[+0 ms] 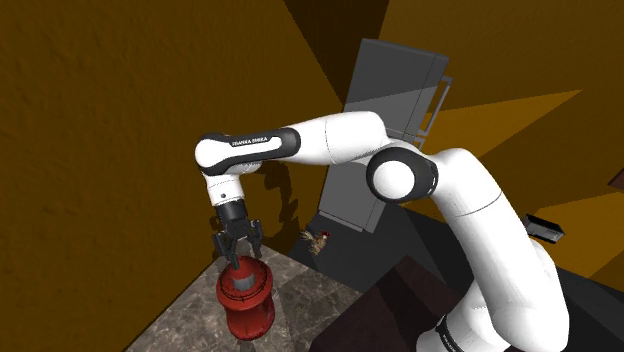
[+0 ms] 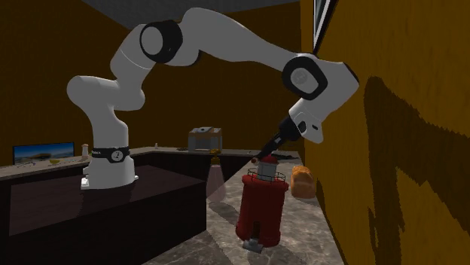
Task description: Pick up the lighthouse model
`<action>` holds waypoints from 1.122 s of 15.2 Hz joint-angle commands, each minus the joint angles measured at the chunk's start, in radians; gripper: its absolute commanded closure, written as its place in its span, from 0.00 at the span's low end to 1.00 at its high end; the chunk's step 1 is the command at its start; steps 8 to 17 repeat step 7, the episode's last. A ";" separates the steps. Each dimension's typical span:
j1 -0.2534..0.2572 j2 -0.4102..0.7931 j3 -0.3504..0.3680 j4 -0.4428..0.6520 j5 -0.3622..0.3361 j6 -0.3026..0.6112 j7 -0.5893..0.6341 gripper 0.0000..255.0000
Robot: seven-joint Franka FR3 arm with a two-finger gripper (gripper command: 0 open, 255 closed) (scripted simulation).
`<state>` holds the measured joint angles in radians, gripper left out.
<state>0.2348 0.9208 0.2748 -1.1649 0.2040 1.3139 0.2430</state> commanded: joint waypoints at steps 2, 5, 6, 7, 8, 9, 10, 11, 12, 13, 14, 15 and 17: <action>-0.005 -0.028 0.004 0.003 0.006 -0.028 0.008 1.00; -0.007 -0.046 0.008 0.011 0.011 -0.053 0.017 1.00; -0.007 -0.047 0.008 0.011 0.011 -0.054 0.018 1.00; -0.007 -0.047 0.008 0.012 0.011 -0.054 0.018 1.00; -0.007 -0.047 0.008 0.012 0.011 -0.054 0.018 1.00; -0.007 -0.047 0.008 0.012 0.011 -0.054 0.018 1.00; -0.007 -0.047 0.008 0.012 0.011 -0.054 0.018 1.00; -0.007 -0.047 0.008 0.012 0.011 -0.054 0.018 1.00; -0.007 -0.047 0.008 0.012 0.011 -0.054 0.018 1.00; -0.007 -0.047 0.008 0.012 0.011 -0.054 0.018 1.00; -0.007 -0.047 0.008 0.012 0.011 -0.054 0.018 1.00; -0.007 -0.047 0.008 0.012 0.011 -0.054 0.018 1.00; -0.007 -0.047 0.008 0.012 0.011 -0.054 0.018 1.00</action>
